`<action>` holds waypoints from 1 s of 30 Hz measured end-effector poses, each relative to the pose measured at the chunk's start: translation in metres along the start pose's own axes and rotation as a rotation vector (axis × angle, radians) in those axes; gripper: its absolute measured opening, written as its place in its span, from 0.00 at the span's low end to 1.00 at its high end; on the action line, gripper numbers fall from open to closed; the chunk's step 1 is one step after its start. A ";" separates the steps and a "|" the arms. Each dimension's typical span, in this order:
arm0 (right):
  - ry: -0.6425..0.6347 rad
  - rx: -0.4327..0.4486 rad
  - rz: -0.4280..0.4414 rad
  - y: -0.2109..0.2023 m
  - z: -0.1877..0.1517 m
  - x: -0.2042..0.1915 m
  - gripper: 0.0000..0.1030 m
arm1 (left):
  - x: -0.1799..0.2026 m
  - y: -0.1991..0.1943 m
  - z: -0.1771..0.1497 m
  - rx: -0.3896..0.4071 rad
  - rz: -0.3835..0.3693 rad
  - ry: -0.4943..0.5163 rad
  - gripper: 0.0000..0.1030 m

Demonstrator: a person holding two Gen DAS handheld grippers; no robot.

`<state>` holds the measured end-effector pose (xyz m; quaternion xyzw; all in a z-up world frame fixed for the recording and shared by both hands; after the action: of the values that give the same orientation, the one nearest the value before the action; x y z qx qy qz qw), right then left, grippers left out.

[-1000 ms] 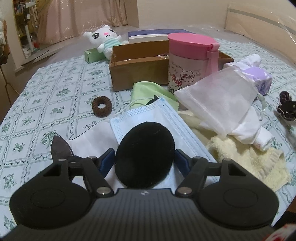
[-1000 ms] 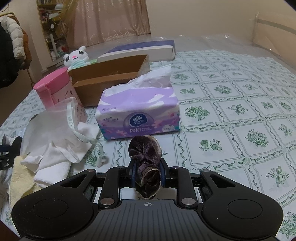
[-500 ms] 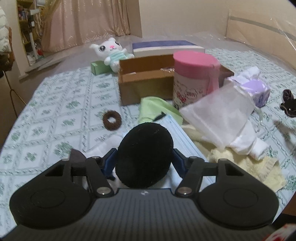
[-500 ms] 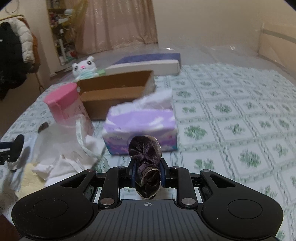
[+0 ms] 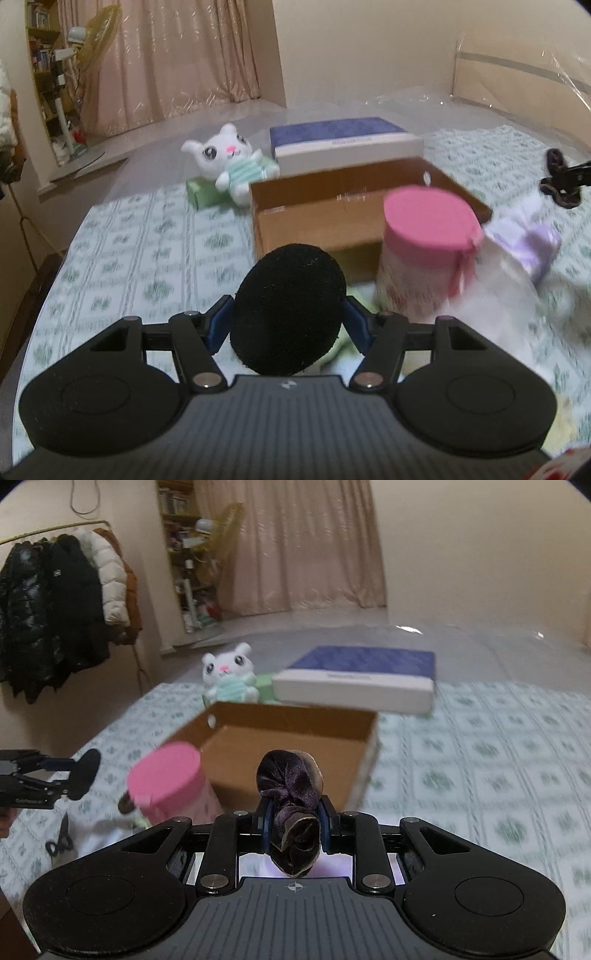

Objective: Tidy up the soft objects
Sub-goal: 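Drop the scrunchie into the cardboard box with the right tool while the left tool drops the eye mask there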

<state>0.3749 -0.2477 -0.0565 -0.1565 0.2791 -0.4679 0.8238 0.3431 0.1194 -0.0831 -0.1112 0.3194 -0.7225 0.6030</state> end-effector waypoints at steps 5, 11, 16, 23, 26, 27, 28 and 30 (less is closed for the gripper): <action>0.005 -0.029 0.041 0.055 0.029 0.005 0.24 | -0.011 0.038 0.041 0.018 -0.028 -0.013 0.60; -0.006 -0.089 0.047 0.115 0.041 0.013 0.24 | -0.010 0.091 0.076 0.013 -0.084 -0.038 0.60; 0.001 -0.127 0.038 0.152 0.045 0.018 0.24 | -0.003 0.137 0.091 -0.031 -0.124 -0.062 0.60; -0.006 -0.154 0.022 0.185 0.048 0.022 0.27 | 0.008 0.178 0.097 -0.086 -0.144 -0.054 0.61; 0.035 -0.143 0.024 0.192 0.051 0.024 0.47 | 0.010 0.187 0.098 -0.096 -0.154 -0.071 0.63; 0.050 -0.132 0.023 0.192 0.053 0.024 0.58 | 0.010 0.189 0.098 -0.098 -0.159 -0.083 0.64; 0.061 -0.120 0.026 0.192 0.055 0.024 0.61 | 0.009 0.192 0.098 -0.101 -0.163 -0.096 0.67; 0.079 -0.113 0.023 0.192 0.057 0.026 0.62 | 0.009 0.195 0.099 -0.106 -0.165 -0.114 0.70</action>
<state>0.5514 -0.1717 -0.1190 -0.1809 0.3393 -0.4478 0.8072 0.5506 0.0654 -0.1250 -0.2096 0.3122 -0.7443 0.5518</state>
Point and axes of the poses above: each gripper's, at about its wrist camera, not at the fingertips, and y roughly the way its jaws point, x to its right, z to its top, the point moved 6 cm from there along y, roughly the way its jaws point, and after that the axes turned 8 degrees about y, right-handed, at the moved point
